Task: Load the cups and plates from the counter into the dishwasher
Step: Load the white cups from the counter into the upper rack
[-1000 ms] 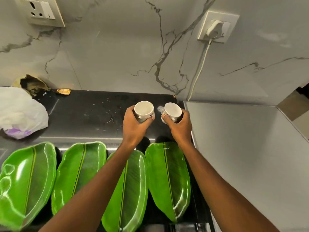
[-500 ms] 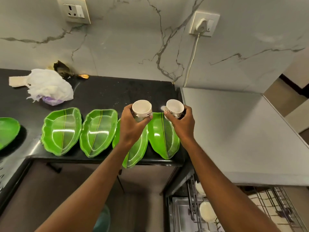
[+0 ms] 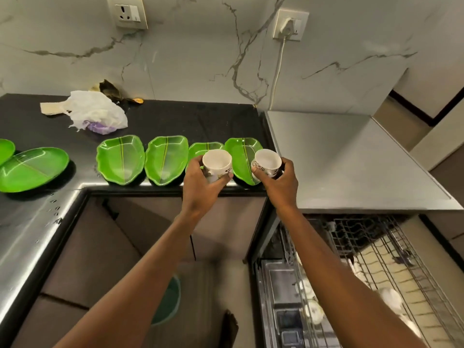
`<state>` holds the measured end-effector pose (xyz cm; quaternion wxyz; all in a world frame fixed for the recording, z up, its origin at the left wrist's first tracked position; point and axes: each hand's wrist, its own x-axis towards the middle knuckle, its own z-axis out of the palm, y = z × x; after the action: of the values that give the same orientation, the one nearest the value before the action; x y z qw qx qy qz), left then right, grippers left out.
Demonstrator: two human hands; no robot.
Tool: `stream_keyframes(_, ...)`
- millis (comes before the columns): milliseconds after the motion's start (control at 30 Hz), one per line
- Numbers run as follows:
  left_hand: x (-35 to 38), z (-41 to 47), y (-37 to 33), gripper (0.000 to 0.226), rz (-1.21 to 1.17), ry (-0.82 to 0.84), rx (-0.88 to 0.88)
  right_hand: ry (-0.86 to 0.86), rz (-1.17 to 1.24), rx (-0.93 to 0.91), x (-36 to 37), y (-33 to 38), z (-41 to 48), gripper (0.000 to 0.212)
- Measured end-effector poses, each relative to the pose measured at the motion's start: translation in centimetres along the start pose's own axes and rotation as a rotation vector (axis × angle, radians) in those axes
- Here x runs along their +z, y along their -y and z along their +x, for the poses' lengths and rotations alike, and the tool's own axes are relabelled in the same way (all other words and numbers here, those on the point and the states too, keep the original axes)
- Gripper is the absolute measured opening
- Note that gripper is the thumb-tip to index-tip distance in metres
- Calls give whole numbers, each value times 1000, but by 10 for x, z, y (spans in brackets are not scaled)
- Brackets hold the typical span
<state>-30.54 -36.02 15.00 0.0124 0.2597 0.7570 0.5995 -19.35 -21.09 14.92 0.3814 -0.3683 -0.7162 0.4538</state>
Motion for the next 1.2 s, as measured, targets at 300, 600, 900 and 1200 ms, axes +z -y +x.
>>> stream_keyframes(300,-11,-89,-10,71,-47,59,-89,-3,-9,58,-64,-10,-84,69)
stream_keyframes(600,26,-155,-23,68,-34,127,-99,-34,-7,106,-138,-30,-127,59)
stream_keyframes(900,108,-241,-64,72,-56,183,-108,-52,-26,127,-245,-73,-149,62)
stream_keyframes(1200,203,-338,-117,63,-65,157,-107,3,-33,96,-379,-129,-151,65)
